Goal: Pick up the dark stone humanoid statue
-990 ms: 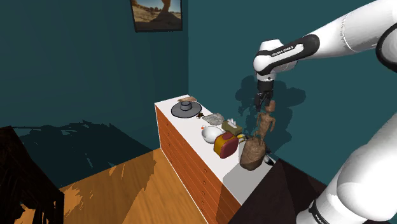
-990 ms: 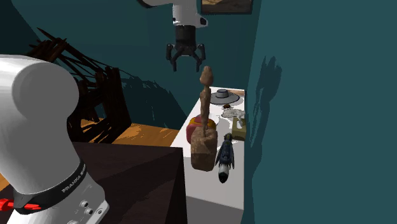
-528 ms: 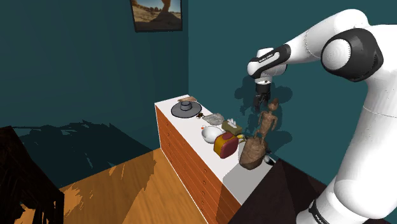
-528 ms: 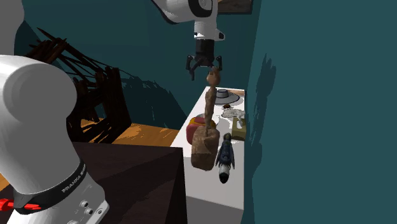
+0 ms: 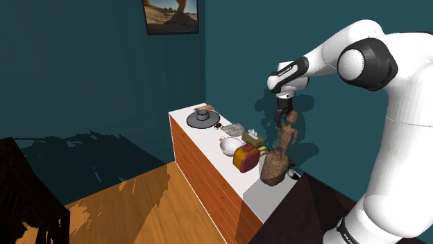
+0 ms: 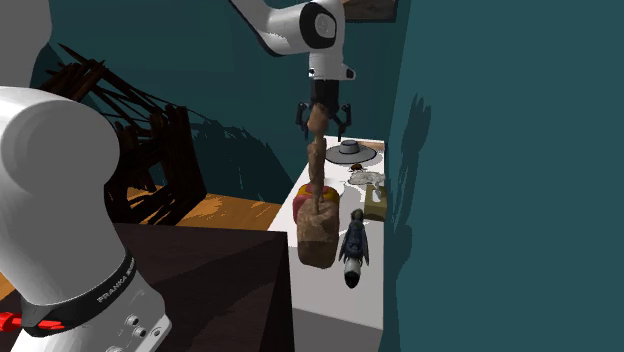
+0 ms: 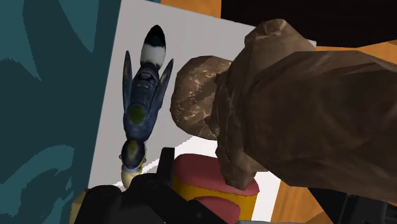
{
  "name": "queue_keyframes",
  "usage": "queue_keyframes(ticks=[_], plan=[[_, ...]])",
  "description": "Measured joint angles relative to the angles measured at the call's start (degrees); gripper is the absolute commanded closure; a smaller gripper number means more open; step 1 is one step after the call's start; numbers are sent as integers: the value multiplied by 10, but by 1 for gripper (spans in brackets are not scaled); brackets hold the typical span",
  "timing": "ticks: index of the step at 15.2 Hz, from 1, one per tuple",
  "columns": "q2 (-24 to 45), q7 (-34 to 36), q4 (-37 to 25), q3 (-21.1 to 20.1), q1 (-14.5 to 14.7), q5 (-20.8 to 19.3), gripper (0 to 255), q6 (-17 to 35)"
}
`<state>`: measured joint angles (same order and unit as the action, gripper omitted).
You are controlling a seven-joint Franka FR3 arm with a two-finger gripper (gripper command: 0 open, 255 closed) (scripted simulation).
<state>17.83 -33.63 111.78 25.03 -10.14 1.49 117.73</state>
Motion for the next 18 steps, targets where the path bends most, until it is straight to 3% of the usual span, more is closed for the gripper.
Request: queue_keyframes(ticks=[1,11,18], plan=[[1,0,2,0,0,0,255,3],[1,0,4,-1,0,1,255,6],[-21,4,-12,3,4,-10,255,-34]])
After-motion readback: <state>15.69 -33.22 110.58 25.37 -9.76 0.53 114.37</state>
